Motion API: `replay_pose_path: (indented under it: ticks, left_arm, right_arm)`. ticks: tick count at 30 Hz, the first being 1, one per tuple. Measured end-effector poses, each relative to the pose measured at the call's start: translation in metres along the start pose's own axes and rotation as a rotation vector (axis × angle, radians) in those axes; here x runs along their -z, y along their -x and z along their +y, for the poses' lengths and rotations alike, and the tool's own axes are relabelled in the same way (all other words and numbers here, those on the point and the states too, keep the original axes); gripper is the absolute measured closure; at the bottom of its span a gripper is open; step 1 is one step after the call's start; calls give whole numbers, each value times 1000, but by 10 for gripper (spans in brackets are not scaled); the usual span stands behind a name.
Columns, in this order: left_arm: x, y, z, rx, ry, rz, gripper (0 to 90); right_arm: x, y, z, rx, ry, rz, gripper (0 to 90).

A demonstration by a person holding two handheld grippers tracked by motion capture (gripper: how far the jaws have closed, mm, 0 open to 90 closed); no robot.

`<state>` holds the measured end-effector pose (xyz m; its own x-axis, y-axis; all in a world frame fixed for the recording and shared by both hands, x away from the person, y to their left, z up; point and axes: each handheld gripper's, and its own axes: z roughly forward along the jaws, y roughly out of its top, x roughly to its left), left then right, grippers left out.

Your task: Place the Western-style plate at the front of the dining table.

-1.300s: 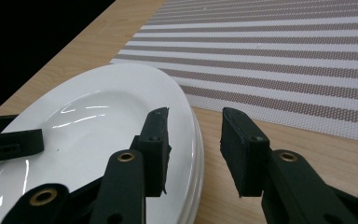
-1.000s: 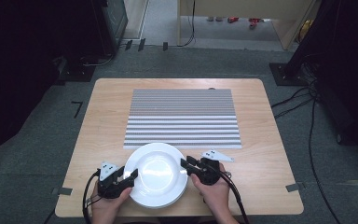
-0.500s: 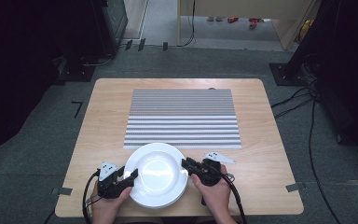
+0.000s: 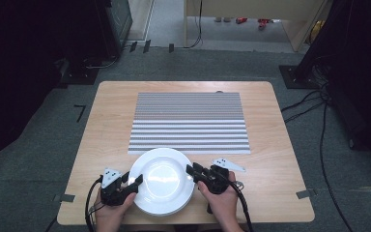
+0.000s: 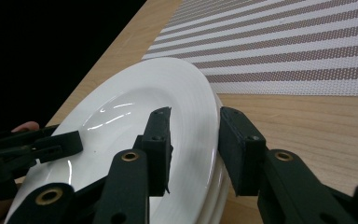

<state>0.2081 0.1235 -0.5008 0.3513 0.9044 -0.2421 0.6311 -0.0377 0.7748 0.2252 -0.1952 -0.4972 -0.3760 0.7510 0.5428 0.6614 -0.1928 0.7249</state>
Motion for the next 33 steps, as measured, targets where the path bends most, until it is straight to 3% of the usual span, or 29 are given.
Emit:
replay_pose_path:
  ticks: [5,9,15,18,19,20,25,28,33]
  left_arm:
    - [0,-1,0,1,0,-5,507]
    - [0,-1,-1,14,9,-7,510]
    - [-1,-3,0,22,6,-18,519]
    - [-1,-3,0,31,18,-15,527]
    - [-1,-3,0,33,19,-14,527]
    - [-1,-3,-1,36,22,-14,529]
    - [-1,-5,0,50,21,-26,535]
    - [-1,-5,0,56,22,-29,536]
    - [0,-9,0,90,24,-55,546]
  right_arm:
    - [-1,-1,-2,-3,13,-9,673]
    - [4,1,-2,-92,-8,-1,695]
    - [10,0,-6,-126,-12,2,692]
    - [10,0,-8,-208,-10,28,691]
    - [9,0,-8,-241,-35,64,693]
    - [8,-1,-10,-248,-19,68,690]
    - [6,-1,-9,-175,-20,33,766]
    - [5,-2,-10,-126,0,18,758]
    - [4,-2,-12,-100,28,35,759]
